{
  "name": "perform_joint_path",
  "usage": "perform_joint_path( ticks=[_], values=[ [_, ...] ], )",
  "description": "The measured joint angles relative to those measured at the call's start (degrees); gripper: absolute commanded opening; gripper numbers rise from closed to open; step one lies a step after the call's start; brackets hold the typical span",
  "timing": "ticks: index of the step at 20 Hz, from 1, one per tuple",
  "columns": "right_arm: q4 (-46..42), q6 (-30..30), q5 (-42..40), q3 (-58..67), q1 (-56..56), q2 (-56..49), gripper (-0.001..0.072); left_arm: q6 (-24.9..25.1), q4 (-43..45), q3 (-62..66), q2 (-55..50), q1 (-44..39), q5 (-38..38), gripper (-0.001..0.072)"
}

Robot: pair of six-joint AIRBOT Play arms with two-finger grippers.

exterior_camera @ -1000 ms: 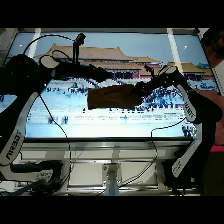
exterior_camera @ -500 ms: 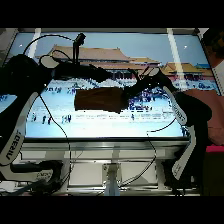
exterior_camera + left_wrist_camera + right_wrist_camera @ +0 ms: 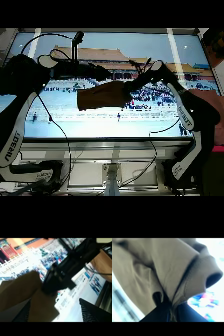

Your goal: Fold the clothes and pants, and hang the long-sleeved shirts on hangers.

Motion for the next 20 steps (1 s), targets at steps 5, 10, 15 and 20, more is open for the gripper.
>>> perform_joint_path(
  ticks=[5,10,15,20],
  values=[
    [-5.7,5.1,-1.5,0.2,-10.8,8.5,0.0014,0.0,-0.2,0.0,2.0,0.3,0.0,0.0689],
    [-9.5,9.5,-1.9,0.2,-25.7,14.5,0.0015,0.0,-0.2,0.0,3.0,0.3,0.0,0.0688],
    [-13.4,13.1,0.8,0.2,-41.7,18.5,0.0014,0.0,-0.1,0.0,3.3,0.3,0.0,0.069],
    [-22.4,14.9,4.7,0.2,-53.7,23.7,0.0014,0.0,-0.1,0.0,4.1,0.3,0.0,0.069]
  ],
)
